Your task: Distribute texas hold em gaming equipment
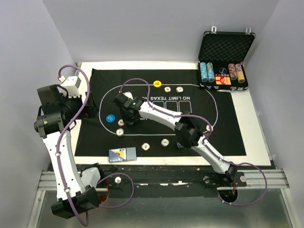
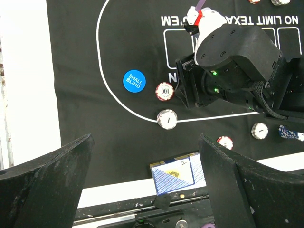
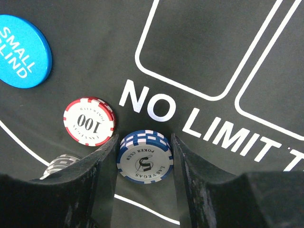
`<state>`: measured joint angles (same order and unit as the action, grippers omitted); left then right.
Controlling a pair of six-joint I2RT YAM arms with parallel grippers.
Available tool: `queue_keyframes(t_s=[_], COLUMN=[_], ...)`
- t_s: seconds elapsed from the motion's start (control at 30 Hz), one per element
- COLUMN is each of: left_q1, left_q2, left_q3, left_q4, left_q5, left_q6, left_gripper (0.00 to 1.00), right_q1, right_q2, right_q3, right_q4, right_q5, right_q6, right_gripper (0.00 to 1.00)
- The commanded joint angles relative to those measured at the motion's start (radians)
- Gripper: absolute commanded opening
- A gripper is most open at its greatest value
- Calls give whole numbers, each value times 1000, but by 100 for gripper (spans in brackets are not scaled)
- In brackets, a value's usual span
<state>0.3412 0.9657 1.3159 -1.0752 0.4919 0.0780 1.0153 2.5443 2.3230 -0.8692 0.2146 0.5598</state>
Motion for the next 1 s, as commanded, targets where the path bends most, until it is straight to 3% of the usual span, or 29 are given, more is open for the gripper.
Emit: queue_keyframes(t_s=[0.0, 0.2, 0.4, 0.53, 0.67, 0.8, 0.97], left_q1=[10, 10, 9, 10, 10, 10, 9], left_q2=[-4, -5, -13, -18, -38, -48, -48], left_q3=[0, 5, -1, 0, -14, -40, -60], left_q4=[8, 4, 3, -3, -5, 0, 6], left_q5=[34, 37, 46, 51, 50, 43, 51], left_q6=[-7, -9, -9, -11, -3, 3, -7], left_gripper=[99, 99, 99, 99, 99, 99, 99], right_q1=[3, 3, 3, 0, 2, 0, 2], right_q2=[8, -50, -275, -503, -734, -944, -1108], right_q3=[-1, 4, -104, -287, -593, -908, -1129], right_q4=[-10, -25, -34, -33, -36, -39, -59], right_q5=[-27, 17, 155, 216, 238, 244, 229], right_q6=[-14, -35, -60, -52, 6, 90, 196], right_gripper=[60, 80, 87, 92, 100, 100, 100])
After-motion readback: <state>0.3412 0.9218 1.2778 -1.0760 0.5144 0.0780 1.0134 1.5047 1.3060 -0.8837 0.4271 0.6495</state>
